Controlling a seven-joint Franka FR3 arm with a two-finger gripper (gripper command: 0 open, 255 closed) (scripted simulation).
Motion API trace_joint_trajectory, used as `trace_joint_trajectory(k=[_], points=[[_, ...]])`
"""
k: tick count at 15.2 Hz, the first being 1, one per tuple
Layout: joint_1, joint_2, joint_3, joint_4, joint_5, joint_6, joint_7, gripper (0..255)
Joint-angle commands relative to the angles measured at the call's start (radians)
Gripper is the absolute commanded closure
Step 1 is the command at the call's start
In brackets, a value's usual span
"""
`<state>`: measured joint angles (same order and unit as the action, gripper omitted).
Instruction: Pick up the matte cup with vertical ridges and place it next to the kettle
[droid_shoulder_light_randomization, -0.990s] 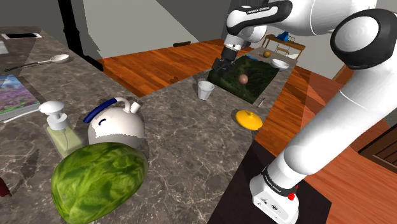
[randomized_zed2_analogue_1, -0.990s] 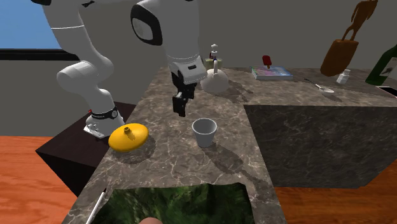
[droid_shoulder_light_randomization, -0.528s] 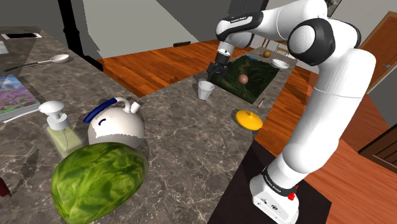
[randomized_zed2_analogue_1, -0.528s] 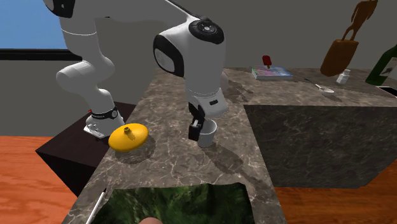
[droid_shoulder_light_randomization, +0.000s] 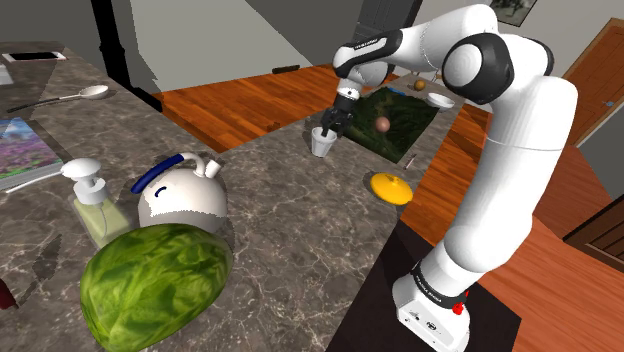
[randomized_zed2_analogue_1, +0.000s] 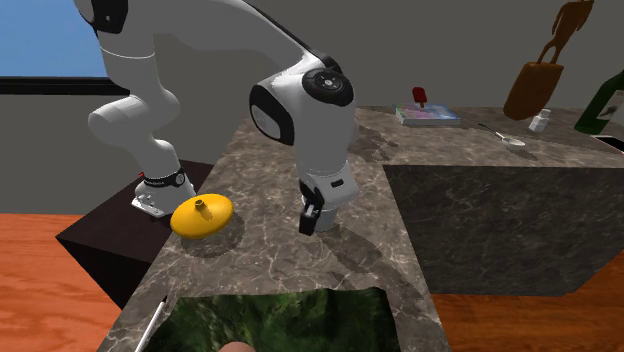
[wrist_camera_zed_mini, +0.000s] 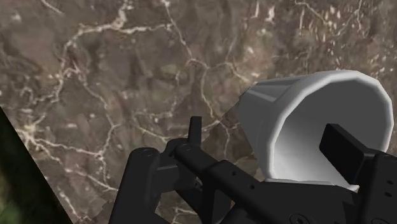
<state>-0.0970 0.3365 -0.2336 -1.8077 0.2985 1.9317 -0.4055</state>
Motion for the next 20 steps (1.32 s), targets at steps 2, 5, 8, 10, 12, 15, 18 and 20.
trace_joint_trajectory(k=[2, 5, 8, 10, 12, 15, 18, 20], points=[[0.002, 0.006, 0.002, -0.004, 0.003, 0.011, 0.000, 0], [0.002, 0.006, 0.002, -0.004, 0.003, 0.011, 0.000, 0], [0.002, 0.006, 0.002, -0.004, 0.003, 0.010, 0.000, 0], [0.002, 0.006, 0.002, -0.004, 0.003, 0.010, 0.000, 255], [0.002, 0.006, 0.002, -0.004, 0.003, 0.010, 0.000, 255], [0.002, 0.006, 0.002, -0.004, 0.003, 0.011, 0.000, 255], [0.002, 0.006, 0.002, -0.004, 0.003, 0.011, 0.000, 255], [0.002, -0.006, 0.000, 0.007, -0.002, -0.011, 0.006, 255]])
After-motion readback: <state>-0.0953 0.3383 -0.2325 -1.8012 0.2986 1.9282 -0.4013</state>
